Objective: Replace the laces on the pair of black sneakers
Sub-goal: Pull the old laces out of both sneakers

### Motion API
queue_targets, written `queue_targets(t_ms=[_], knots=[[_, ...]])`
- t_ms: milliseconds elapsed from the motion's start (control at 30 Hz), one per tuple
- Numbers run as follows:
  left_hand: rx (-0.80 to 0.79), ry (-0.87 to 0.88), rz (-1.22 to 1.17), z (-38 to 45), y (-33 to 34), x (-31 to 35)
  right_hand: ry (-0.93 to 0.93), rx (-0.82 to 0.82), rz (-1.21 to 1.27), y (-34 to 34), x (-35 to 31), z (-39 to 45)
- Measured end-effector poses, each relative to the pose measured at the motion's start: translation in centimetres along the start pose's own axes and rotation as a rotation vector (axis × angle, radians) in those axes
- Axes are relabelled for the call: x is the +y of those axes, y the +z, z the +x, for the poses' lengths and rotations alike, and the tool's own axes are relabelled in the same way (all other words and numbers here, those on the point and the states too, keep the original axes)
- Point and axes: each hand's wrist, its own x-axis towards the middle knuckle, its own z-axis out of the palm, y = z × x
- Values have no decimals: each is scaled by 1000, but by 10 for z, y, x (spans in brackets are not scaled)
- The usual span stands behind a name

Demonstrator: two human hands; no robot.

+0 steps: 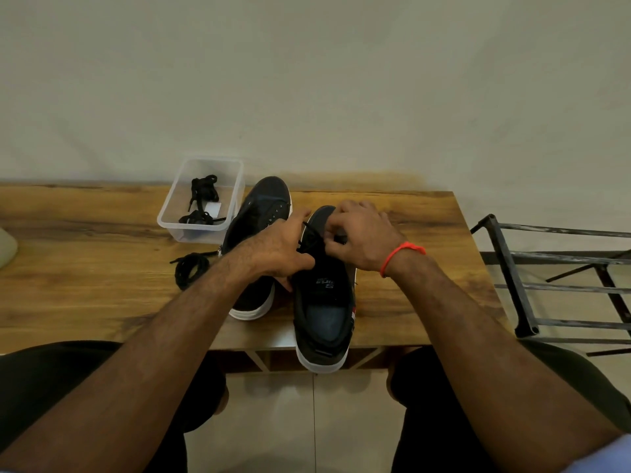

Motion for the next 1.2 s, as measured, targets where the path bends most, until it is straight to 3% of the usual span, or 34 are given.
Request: queue_targets(t_ms=[167,367,500,600,800,967,1033,1133,1200], knots=[[-1,6,18,0,0,1,4,-129,-118,9,-6,-3],[-12,-15,28,2,-1,0,31,-75,-65,3,-4,-1],[-20,-18,17,2,-1,1,336,145,85,-19,22,3],[-14,-2,14,2,-1,0,477,131,1,-21,43,1],[-20,5,20,4,-1,-1,25,-40,21,-10,12,0],[-25,6,28,6,-2,-3,-28,-86,-108,9,-3,0],[-24,11,19,5,-2,-3,43,16,-31,2,4,3],[-19,21,22,5,-1,-4,345,315,197,-24,27,3],[-18,24,35,6,-1,-5,516,353,168,-35,44,-1]])
